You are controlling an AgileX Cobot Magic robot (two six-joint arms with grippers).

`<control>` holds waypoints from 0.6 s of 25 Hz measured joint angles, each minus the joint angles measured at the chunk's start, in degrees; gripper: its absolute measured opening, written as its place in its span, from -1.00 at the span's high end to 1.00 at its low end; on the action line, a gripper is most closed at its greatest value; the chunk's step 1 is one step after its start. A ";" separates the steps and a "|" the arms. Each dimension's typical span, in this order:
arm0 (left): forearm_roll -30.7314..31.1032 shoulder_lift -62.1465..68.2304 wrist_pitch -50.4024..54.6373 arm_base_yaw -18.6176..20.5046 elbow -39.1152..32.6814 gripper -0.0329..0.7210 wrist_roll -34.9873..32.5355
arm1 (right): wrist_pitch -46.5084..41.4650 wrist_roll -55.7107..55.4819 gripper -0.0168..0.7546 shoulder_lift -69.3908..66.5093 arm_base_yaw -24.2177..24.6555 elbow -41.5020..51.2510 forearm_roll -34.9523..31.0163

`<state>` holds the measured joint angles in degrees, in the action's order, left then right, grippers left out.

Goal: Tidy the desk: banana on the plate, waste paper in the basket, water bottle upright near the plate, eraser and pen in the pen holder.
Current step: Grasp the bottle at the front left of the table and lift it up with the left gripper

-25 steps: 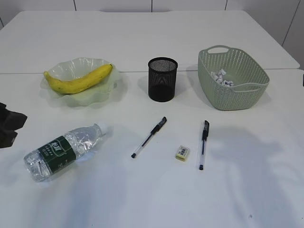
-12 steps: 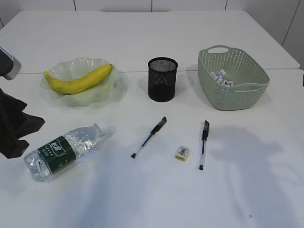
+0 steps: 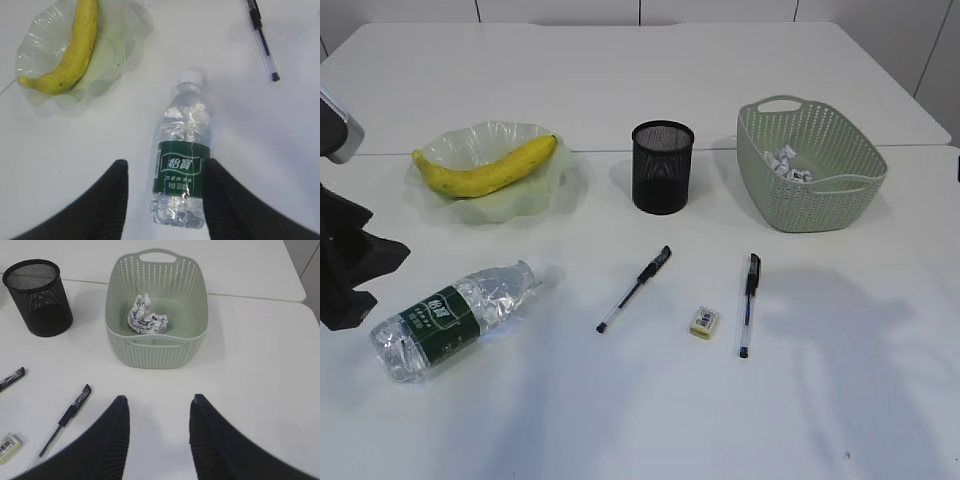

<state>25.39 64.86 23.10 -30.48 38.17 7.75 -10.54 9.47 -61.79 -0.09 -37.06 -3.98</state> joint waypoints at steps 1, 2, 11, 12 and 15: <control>-0.38 0.00 0.42 0.00 0.00 0.01 0.00 | 0.00 0.00 0.17 0.00 0.00 0.00 0.00; -0.95 0.00 1.30 0.00 0.00 0.01 0.00 | 0.00 0.00 0.17 0.00 0.00 0.00 0.00; -0.70 0.00 4.77 0.00 0.00 0.01 0.00 | 0.08 0.00 0.17 0.00 0.00 0.00 0.00; -0.33 0.00 4.77 0.00 0.00 0.01 0.00 | 0.08 0.00 0.17 0.00 0.00 0.00 0.00; -0.28 0.00 5.11 0.00 0.12 0.01 0.00 | 0.08 0.00 0.17 0.00 0.00 0.00 0.00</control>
<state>25.10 64.86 28.22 -30.48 38.30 7.75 -10.46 9.47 -61.79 -0.09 -37.06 -3.98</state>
